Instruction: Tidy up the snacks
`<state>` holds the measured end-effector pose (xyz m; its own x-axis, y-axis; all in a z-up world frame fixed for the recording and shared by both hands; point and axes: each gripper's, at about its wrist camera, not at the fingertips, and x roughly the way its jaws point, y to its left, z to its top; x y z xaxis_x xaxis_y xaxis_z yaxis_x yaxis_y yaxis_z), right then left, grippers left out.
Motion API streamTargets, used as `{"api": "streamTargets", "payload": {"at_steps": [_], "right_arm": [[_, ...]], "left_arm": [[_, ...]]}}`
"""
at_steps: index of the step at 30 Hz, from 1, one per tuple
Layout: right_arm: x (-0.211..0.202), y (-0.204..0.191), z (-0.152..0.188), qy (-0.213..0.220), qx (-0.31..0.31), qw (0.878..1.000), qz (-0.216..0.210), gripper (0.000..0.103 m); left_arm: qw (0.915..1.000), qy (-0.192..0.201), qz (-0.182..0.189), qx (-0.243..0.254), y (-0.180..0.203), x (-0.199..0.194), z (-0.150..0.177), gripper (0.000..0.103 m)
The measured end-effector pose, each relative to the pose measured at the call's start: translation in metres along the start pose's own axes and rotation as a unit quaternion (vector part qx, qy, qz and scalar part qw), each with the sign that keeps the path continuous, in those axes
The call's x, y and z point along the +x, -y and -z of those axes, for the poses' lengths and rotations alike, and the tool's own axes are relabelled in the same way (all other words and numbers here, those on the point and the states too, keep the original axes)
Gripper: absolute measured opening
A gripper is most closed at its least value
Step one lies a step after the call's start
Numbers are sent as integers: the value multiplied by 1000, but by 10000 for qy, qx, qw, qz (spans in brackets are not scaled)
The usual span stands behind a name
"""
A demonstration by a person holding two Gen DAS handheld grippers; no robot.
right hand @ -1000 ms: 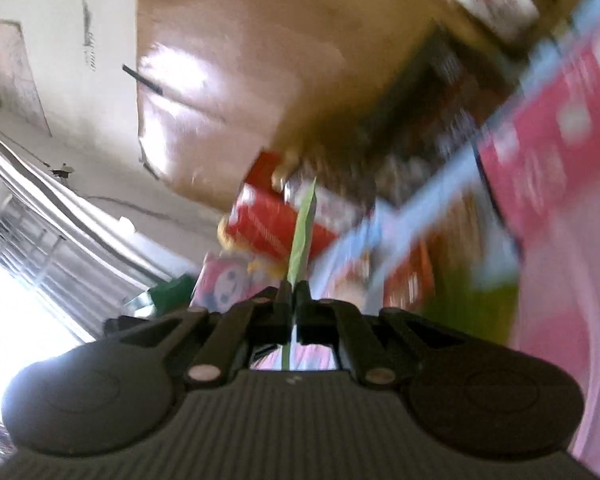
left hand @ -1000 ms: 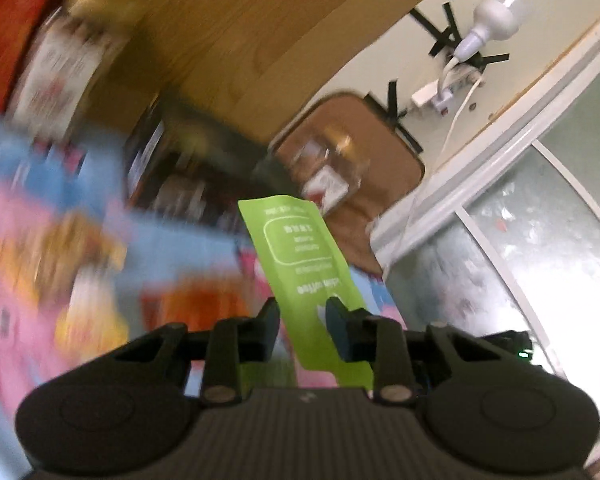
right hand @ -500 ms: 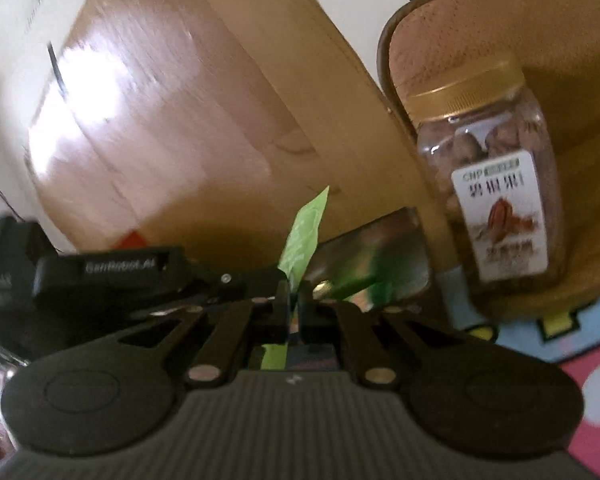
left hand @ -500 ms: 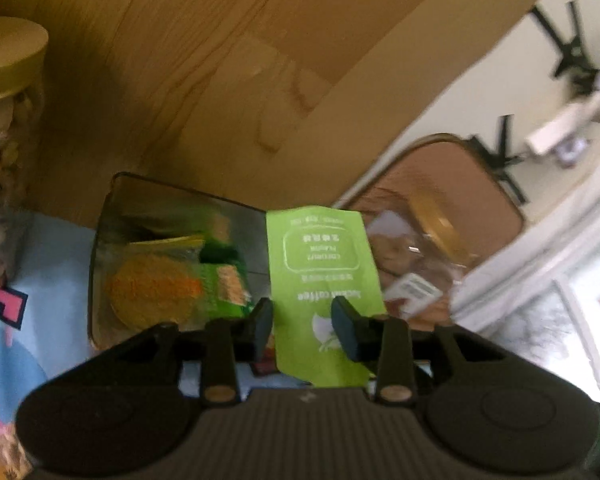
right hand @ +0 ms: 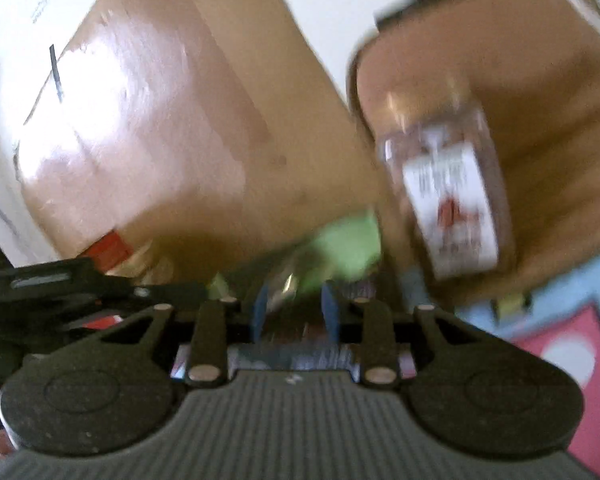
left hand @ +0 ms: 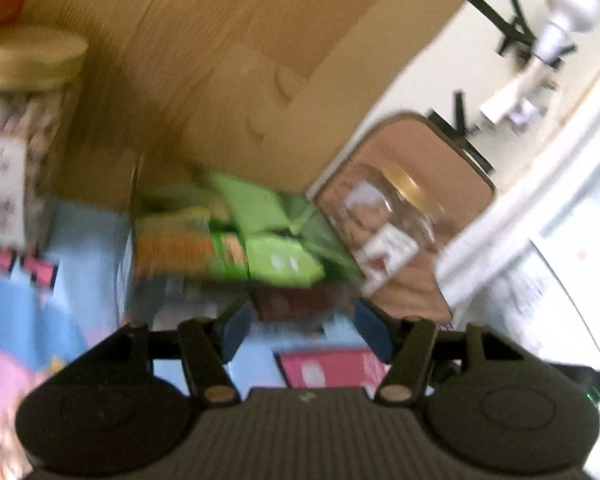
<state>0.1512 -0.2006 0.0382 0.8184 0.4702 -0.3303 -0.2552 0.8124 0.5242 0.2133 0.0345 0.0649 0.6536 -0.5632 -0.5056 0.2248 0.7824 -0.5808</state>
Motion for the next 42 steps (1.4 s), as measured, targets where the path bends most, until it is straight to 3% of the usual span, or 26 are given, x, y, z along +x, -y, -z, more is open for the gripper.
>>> {"api": "streamTargets", "payload": {"at_steps": [5,8,9,10,12,15,19,23,31,36,40,42], "right_arm": [[7,19,26,-867,163,9959,213,34],[17,29,37,-1377,566,9888,-50,33],[16,28,39,-1384,525,9890,-48,30],[16,26,40,-1448,511,9881,-73,23],[16,24,45,-1620,561,9851,-108,6],[2,19,53,-1528,661,9859,-151,4],[-38,22,55,-1081,907,9897,-229,2],[-83,22,62,-609,981,9933,8,2],[-146,24,61,272,1114,9929,318,2],[-160,26,68,215,1090,9929,437,2],[-158,39,84,-385,1518,9877,24,7],[-155,36,93,-661,1567,9853,-155,11]], "left_arm": [[9997,-219,132,2,-9,-21,41,59],[9995,-298,-96,-5,-15,-22,56,59],[9992,-354,-171,-74,-19,-21,60,59],[9988,-425,-193,-152,-24,-19,63,54],[9989,-426,-185,-46,-24,-21,69,54],[9988,-456,-139,61,-20,-26,76,56],[9985,-537,20,-47,-17,-33,84,56],[9981,-518,300,-133,-9,-44,89,57],[9945,-660,800,169,30,-44,103,61],[9931,-891,712,271,43,-27,112,61],[9944,-885,352,461,45,-21,116,62],[9942,-914,416,390,39,-23,116,62]]}}
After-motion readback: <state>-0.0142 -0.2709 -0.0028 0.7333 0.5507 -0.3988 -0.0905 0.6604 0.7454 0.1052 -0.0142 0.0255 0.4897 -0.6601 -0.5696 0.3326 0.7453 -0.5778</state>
